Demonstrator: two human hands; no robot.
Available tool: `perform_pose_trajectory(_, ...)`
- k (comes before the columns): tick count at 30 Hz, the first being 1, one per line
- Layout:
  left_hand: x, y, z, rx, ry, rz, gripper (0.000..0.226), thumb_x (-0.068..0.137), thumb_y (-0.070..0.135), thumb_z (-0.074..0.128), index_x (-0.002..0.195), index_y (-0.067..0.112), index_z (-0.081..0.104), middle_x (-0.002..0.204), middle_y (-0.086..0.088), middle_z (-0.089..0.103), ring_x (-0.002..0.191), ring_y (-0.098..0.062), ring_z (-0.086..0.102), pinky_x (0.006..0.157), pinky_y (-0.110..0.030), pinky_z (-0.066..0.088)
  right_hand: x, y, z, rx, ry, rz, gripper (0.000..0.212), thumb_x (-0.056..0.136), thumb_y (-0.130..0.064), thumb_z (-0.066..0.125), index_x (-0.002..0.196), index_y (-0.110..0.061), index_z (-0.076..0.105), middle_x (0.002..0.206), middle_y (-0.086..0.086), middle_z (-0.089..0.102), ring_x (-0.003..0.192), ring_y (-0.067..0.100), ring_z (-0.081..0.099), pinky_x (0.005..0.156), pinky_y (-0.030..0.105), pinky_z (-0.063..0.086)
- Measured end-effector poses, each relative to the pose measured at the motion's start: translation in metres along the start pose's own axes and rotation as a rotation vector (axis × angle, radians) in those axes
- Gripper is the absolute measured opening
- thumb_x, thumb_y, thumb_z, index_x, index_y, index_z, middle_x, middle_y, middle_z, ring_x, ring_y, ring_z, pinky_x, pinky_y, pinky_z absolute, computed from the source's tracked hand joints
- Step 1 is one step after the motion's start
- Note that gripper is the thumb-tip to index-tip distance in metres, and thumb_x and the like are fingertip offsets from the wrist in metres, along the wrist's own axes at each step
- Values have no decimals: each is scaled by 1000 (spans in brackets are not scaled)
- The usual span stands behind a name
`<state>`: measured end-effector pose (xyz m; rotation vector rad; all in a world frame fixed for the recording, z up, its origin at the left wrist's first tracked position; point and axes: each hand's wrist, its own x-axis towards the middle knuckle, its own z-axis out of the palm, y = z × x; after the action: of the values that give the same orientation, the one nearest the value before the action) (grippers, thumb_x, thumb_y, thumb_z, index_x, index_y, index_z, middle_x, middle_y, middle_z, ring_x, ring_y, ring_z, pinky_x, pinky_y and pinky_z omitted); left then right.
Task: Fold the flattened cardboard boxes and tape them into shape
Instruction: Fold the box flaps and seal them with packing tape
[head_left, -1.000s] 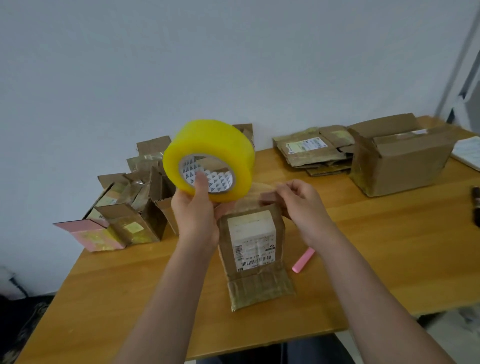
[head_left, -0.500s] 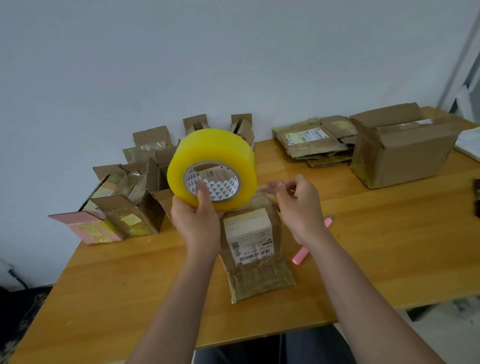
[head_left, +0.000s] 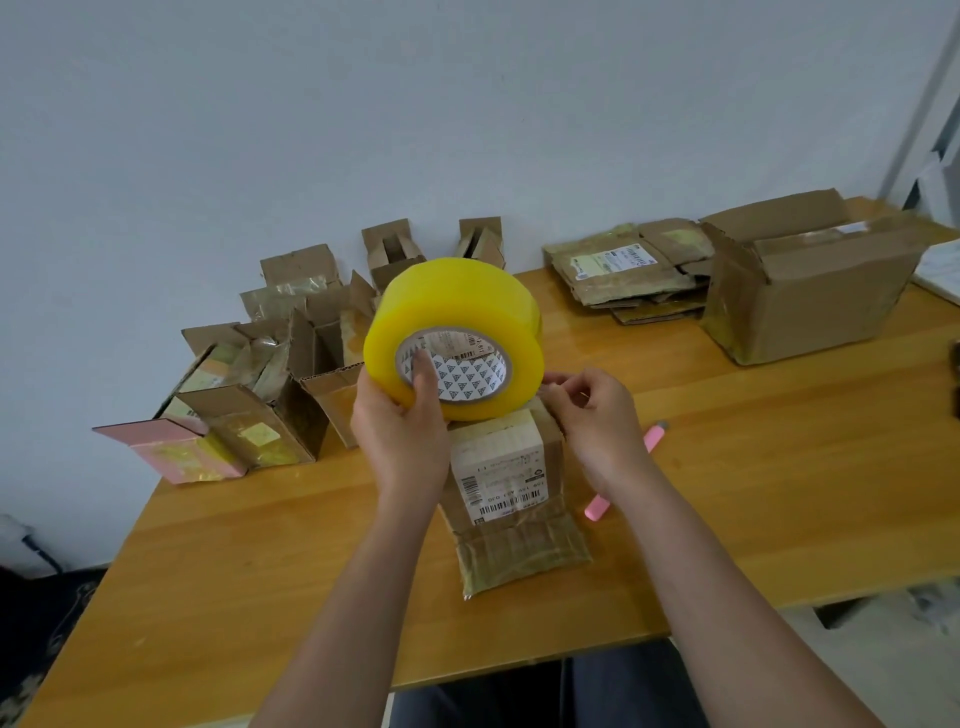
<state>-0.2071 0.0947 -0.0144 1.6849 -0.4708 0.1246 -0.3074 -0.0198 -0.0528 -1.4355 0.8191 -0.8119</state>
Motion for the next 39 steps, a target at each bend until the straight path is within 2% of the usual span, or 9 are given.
perform_pose_trajectory(5,3,0,0,9,-18,-36,29,96,37,58,109,12,63,96,-3,70,87,-18,69,75,-49,59,8,0,0,-69,-53,153,27,86,-30,73,90,-6,62,98,10,68,92,23,64,85,44,54)
perform_pose_trajectory(9,2,2,0,-33,-2,-97,25,95,37,59,105,15,64,92,0,71,84,-15,69,74,-49,60,4,8,-9,-220,20,258,54,80,-24,80,115,-10,41,116,7,51,104,23,55,76,29,46)
perform_pose_trajectory(14,3,4,0,-50,-1,-124,26,95,39,59,105,15,65,92,0,71,84,-15,69,73,-47,60,-18,13,-12,-159,74,-231,27,97,-2,51,114,-20,63,115,-4,63,101,0,59,75,7,45)
perform_pose_trajectory(16,2,4,0,-34,0,-105,27,95,38,59,106,15,66,91,1,71,82,-12,69,72,-42,61,-23,4,-8,-94,0,-341,32,100,-4,45,118,-18,67,111,-8,68,89,-5,62,76,8,47)
perform_pose_trajectory(20,2,2,0,-79,13,-115,27,95,38,60,107,15,66,93,2,72,85,-12,69,74,-43,61,-29,13,4,-88,-75,-511,33,96,-13,47,121,-7,68,123,-5,65,118,-1,57,99,22,48)
perform_pose_trajectory(24,3,-1,1,-149,25,-162,24,94,38,61,105,17,68,94,1,73,86,-14,71,74,-49,61,-28,26,1,-166,-126,-693,40,98,-26,49,125,-1,64,133,0,59,128,8,53,102,26,47)
perform_pose_trajectory(29,6,-3,-4,-210,26,-184,9,94,34,63,90,27,67,87,3,73,82,-14,72,68,-46,62,-22,27,-3,-255,-118,-740,40,96,-30,52,118,0,67,130,5,62,127,9,54,102,28,48)
perform_pose_trajectory(35,13,-16,-35,-95,83,-120,29,95,36,62,98,7,66,82,-6,69,70,-19,68,54,-35,58,-23,23,-3,-338,-135,-706,48,95,-39,50,120,-2,66,132,6,62,129,11,53,103,35,48)
perform_pose_trajectory(39,9,-12,-37,-37,22,-63,22,94,31,64,89,10,65,70,4,62,60,-8,58,51,-20,48,-33,9,6,-681,-53,-760,59,93,-48,44,122,-2,65,131,8,61,131,19,50,107,41,45)
